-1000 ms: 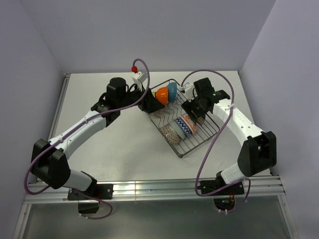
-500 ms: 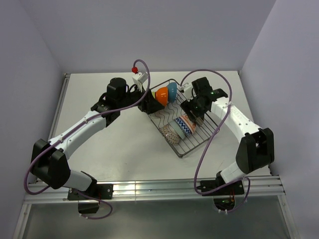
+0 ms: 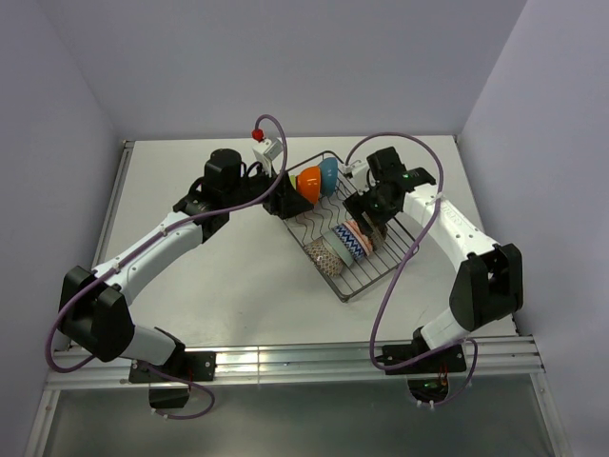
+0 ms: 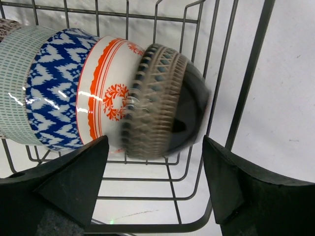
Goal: Load the bowls into the dish rack
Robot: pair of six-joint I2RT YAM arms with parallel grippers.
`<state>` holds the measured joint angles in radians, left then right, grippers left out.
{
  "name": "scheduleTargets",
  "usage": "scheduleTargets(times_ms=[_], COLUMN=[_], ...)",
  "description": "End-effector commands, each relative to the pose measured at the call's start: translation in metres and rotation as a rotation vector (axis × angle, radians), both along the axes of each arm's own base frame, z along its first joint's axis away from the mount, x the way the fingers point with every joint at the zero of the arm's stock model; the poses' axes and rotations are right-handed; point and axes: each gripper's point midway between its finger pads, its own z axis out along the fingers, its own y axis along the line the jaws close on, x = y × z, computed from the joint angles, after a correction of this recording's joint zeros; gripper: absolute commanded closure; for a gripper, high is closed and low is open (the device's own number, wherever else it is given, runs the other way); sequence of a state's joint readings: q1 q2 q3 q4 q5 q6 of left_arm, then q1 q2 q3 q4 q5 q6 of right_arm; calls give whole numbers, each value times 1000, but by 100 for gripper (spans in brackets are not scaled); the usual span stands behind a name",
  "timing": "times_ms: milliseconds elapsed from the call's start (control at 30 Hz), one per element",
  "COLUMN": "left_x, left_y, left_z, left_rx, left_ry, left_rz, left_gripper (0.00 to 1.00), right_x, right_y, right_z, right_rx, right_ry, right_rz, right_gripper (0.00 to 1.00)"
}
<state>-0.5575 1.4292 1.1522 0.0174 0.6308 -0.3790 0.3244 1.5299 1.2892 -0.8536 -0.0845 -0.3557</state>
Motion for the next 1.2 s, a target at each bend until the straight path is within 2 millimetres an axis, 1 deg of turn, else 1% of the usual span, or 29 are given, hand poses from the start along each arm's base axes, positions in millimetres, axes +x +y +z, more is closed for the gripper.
scheduleTargets(times_ms=[0, 133, 267, 333, 367, 500, 533, 567, 600, 633, 667, 700, 733, 767, 800, 833, 867, 900, 933, 967, 1000, 1033, 1067, 1100, 1133, 1167], left_x=[-3, -4, -5, -5, -5, -6, -8, -8, -6, -6, -4, 2, 7, 9, 19, 27, 25, 37, 46, 47, 57, 63, 67, 71, 77, 79], left_y=[4, 4, 5, 7, 8, 14, 17, 19, 22, 26, 29, 35, 39, 45, 53, 56, 63, 72, 77, 86, 95, 100, 107, 117, 129, 135], left_z=[30, 31, 34, 36, 36, 39, 37, 37, 40, 41, 42, 48, 48, 40, 51, 43, 30, 42, 30, 21, 28, 23, 23, 19, 17, 12], left_rx=[-36, -37, -35, -34, -33, -36, -27, -25, -24, -19, -17, -17, -5, 33, 41, 68, 122, 140, 183, 243, 261, 288, 304, 329, 365, 392], left_ry=[-79, -82, -86, -97, -96, -99, -85, -85, -93, -88, -82, -81, -69, -23, -36, -3, 68, 37, 71, 95, 77, 79, 70, 57, 41, 32], left_rz=[-3, -5, -3, 5, 8, 27, 33, 36, 47, 58, 71, 91, 111, 136, 173, 192, 199, 227, 246, 257, 294, 310, 331, 354, 410, 430], left_gripper=[30, 29, 29, 29, 29, 28, 26, 20, 8, 2, 0, 0, 0, 0, 0, 1, 1, 1, 1, 1, 0, 1, 1, 0, 0, 0], right_x=[7, 9, 12, 13, 16, 19, 19, 21, 20, 20, 22, 21, 21, 24, 23, 26, 28, 28, 30, 31, 31, 32, 32, 32, 32, 30], right_y=[1, -1, 0, 1, 3, 3, 2, 3, 3, 2, 2, 1, 3, -1, -2, -3, -5, -5, -5, -7, -10, -12, -15, -20, -30, -33], right_z=[17, 22, 29, 39, 47, 71, 77, 86, 92, 96, 106, 114, 121, 129, 137, 144, 155, 163, 170, 178, 185, 188, 189, 195, 194, 182], right_rx=[23, 23, 29, 44, 53, 84, 89, 99, 109, 122, 138, 154, 188, 205, 225, 254, 300, 337, 385, 448, 482, 522, 541, 564, 566, 565], right_ry=[-35, -44, -55, -66, -85, -127, -137, -158, -167, -174, -196, -215, -223, -245, -263, -280, -297, -311, -320, -322, -334, -335, -337, -365, -372, -347], right_rz=[-11, -17, -21, -20, -16, -18, -21, -22, -22, -29, -34, -37, -39, -56, -62, -86, -96, -107, -136, -145, -162, -179, -192, -194, -228, -241], right_gripper=[16, 8, 7, 6, 6, 4, 3, 2, 1, 0, 0, 0, 0, 0, 0, 0, 0, 0, 0, 0, 0, 0, 0, 0, 0, 0])
